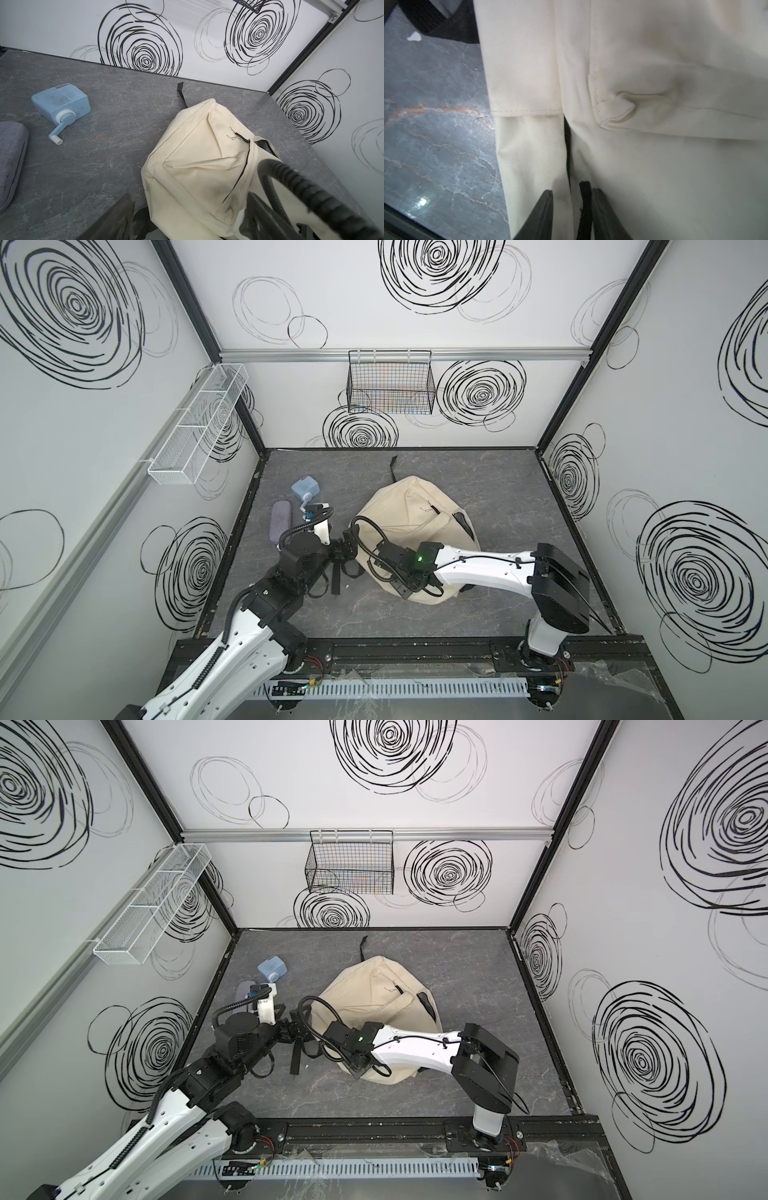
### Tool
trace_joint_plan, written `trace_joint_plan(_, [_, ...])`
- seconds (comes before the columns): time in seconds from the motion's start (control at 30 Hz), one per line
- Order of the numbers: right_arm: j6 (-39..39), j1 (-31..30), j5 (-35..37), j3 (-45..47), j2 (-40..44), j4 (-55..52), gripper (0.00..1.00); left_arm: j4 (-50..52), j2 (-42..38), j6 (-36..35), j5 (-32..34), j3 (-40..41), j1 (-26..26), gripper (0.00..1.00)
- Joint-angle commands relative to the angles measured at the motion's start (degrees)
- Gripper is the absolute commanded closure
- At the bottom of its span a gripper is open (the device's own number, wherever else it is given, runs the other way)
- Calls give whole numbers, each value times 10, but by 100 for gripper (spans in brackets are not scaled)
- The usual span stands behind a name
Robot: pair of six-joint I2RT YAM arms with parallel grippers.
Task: Pack books, pencil case, and school supplies into a backpack
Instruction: Zip the student bag at the center of the table.
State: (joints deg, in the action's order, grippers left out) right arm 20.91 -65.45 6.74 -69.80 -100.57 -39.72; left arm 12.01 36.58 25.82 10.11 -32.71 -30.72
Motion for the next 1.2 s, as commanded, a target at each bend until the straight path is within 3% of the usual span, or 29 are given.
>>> trace_joint_plan(0.0, [-7, 4, 25, -17, -12, -40, 64, -14, -6, 11, -6, 10, 3, 13])
trace_joint_plan(0.3, [-4, 6, 20, -17, -49, -62, 65, -15, -9, 11, -7, 11, 4, 13])
trace_joint_plan(0.43, [-6, 8, 4, -32, -47, -61, 88, -18, -8, 14, -9, 13, 3, 13])
trace_joint_plan(0.5, [-6, 8, 2, -40, -43, -62, 94, -18, -9, 15, -11, 13, 4, 13])
trace_joint_plan(0.63, [-3, 11, 4, -56, -31, -65, 95, -22, -9, 13, -14, 16, 4, 13])
trace_joint_plan(0.7, [-1, 14, 1, -62, -21, -64, 100, -27, -9, 5, -21, 18, 4, 13])
trace_joint_plan(1.0, [0, 29, -19, -68, 43, -30, 100, -12, 5, -101, -40, -21, 2, 14])
trace_joint_plan(1.17, [8, 46, -42, -37, 100, 19, 100, -12, 15, -198, -117, -33, 1, 19])
